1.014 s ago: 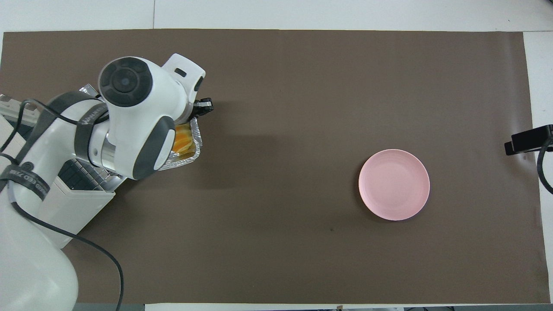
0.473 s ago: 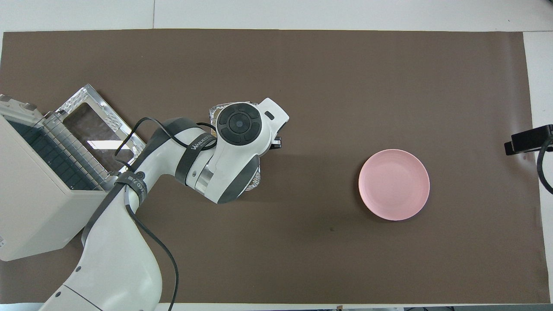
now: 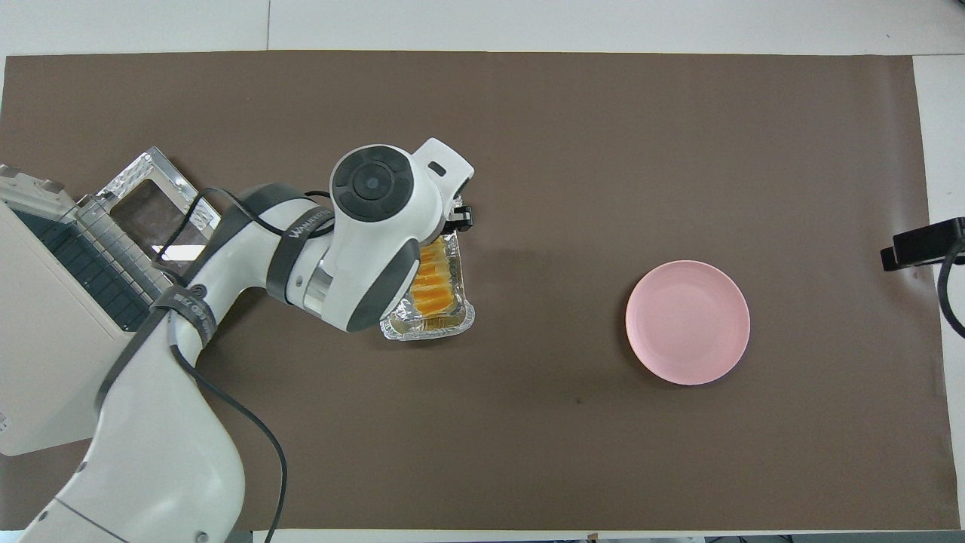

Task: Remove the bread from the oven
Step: 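Set the foil tray on the table and withdraw the left gripper, then reach the right gripper to the foil tray and grasp its rim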

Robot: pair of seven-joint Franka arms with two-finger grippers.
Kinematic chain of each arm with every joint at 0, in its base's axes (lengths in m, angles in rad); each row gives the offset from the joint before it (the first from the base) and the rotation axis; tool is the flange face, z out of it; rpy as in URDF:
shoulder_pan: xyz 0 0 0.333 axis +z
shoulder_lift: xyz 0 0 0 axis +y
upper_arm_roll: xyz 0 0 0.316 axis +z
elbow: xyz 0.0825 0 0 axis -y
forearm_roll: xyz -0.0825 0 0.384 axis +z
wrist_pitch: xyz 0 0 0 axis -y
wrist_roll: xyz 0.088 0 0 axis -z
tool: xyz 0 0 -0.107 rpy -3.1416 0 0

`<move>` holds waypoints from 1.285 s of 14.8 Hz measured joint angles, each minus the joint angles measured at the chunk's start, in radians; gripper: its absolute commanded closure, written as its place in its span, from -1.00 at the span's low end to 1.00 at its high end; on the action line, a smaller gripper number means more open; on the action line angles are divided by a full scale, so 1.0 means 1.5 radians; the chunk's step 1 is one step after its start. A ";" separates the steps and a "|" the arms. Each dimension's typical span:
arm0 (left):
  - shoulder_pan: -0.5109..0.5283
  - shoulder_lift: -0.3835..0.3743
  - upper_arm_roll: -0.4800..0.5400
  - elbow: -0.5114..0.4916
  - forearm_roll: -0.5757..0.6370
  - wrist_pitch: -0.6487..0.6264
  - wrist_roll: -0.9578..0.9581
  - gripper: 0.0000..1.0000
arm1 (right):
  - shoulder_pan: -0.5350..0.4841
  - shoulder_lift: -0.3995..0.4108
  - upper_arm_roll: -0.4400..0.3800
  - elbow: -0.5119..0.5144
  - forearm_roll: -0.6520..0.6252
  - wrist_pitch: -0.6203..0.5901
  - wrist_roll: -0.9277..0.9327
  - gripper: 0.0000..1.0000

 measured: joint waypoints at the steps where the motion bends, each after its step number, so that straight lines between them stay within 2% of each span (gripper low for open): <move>1: 0.041 -0.028 0.001 0.000 0.000 -0.025 0.018 -1.00 | 0.000 0.000 -0.001 0.000 0.000 -0.005 0.000 -1.00; 3: 0.118 -0.076 0.002 0.001 0.000 -0.074 0.081 -1.00 | 0.000 0.000 0.000 0.000 0.000 -0.016 0.000 -1.00; 6: 0.214 -0.138 0.002 0.015 -0.002 -0.214 0.208 -1.00 | 0.013 0.000 0.006 -0.003 0.005 -0.007 0.000 -1.00; 9: 0.232 -0.165 0.001 0.068 -0.002 -0.353 0.249 -1.00 | 0.088 0.001 0.009 -0.030 0.009 0.057 0.067 -1.00; 12: 0.231 -0.190 -0.007 0.061 -0.002 -0.396 0.282 -1.00 | 0.189 0.027 0.014 -0.065 0.009 0.141 0.196 -1.00; 15: 0.231 -0.196 -0.008 0.035 -0.002 -0.398 0.311 -1.00 | 0.259 0.107 0.014 -0.071 0.010 0.255 0.296 -1.00; 16: 0.232 -0.196 -0.011 0.032 -0.003 -0.398 0.316 -1.00 | 0.302 0.180 0.015 -0.059 0.010 0.319 0.351 -1.00; 18: 0.232 -0.197 -0.018 0.031 -0.004 -0.399 0.317 -1.00 | 0.351 0.262 0.011 -0.007 0.007 0.346 0.394 -1.00; 19: 0.232 -0.198 -0.022 0.030 -0.004 -0.401 0.317 -1.00 | 0.374 0.313 0.010 0.040 -0.003 0.349 0.420 -1.00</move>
